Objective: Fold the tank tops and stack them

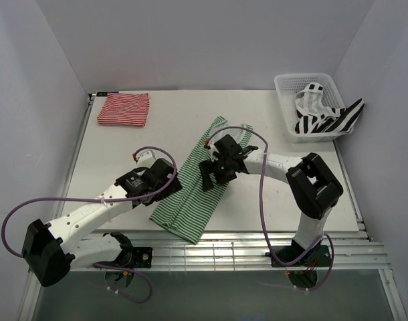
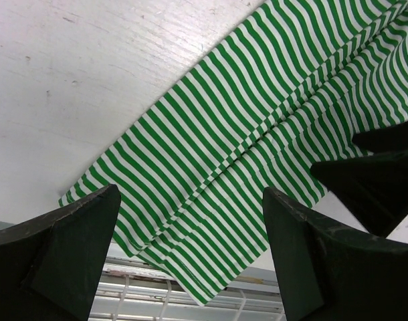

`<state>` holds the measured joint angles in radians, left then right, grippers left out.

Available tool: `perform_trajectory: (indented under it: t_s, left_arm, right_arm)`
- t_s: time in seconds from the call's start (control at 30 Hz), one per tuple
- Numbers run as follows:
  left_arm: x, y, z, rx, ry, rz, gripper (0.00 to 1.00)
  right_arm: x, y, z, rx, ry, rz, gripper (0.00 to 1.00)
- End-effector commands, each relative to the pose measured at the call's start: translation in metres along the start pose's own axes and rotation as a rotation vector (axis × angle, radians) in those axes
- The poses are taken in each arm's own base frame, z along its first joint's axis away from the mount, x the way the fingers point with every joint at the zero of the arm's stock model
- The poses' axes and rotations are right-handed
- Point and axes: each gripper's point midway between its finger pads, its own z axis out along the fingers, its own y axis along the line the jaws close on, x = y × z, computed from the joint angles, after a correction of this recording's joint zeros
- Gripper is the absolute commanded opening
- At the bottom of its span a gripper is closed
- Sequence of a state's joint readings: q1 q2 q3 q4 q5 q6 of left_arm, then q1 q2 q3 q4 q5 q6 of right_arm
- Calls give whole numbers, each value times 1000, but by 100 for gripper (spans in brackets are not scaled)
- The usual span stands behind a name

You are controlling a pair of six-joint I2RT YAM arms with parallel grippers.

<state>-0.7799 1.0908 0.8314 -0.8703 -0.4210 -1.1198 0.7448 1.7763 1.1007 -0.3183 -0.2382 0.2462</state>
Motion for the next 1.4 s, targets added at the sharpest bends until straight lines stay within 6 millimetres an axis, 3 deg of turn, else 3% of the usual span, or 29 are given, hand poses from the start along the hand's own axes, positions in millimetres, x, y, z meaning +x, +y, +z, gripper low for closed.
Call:
perform_trajectory:
  t_s: [0.0,0.17,0.27,0.3,0.33,0.4,0.5,0.57,0.73,0.77,0.8,0.87,0.9,1.0,1.03,1.07,1.1,1.13,1.27,1.37]
  left_arm:
    - [5,-7,5,39,21,29,98]
    - [11,-1,8,40,33,50,98]
    - [13,1,10,34,44,64,98]
    - [14,0,12,32,53,65,98]
    - [18,-1,12,37,71,66,98]
    - [21,-3,15,37,87,69,98]
    - [27,-10,18,68,117,85,98]
    - [30,-19,20,116,137,91,98]
    - [36,-34,34,228,151,124,98]
    - [35,-36,37,241,158,122,98]
    - [41,-40,38,269,190,121,98]
    - [47,-43,46,300,215,116,98]
    - [50,-43,48,308,230,110,98]
    - [49,-39,58,295,229,93,98]
    - [48,-41,60,303,221,94,98]
    - [48,-39,63,300,220,100,97]
    - [51,-36,67,284,230,103,94]
    - [53,-35,70,277,234,103,93]
    - [64,-29,79,272,278,114,81]
    - [71,-30,81,291,308,112,66]
  right_arm:
    - [-29,-6,17,-28,-72,-20,90]
    - [-19,-46,30,5,-27,55,90]
    - [-36,-72,24,8,-52,46,90]
    - [-41,-91,23,13,-61,66,90]
    - [-59,-95,18,-11,-96,51,90]
    - [-69,-118,13,-22,-95,36,90]
    - [-108,-123,-11,-56,-154,-31,90]
    - [-133,-112,-32,-78,-210,-87,90]
    - [-132,-69,-70,-178,-279,-122,90]
    - [-133,-59,-90,-172,-329,-128,90]
    - [-105,-63,-81,-159,-293,-69,90]
    - [-97,-53,-96,-159,-364,-12,90]
    - [-59,-57,-81,-155,-311,62,90]
    - [-30,-50,-85,-159,-346,170,90]
    - [4,-51,-73,-163,-295,232,90]
    - [4,-45,-80,-181,-334,262,90]
    - [13,-40,-79,-203,-333,278,90]
    - [35,-38,-72,-210,-302,307,90]
    - [62,-28,-69,-224,-273,360,90]
    - [75,-24,-64,-234,-248,407,90]
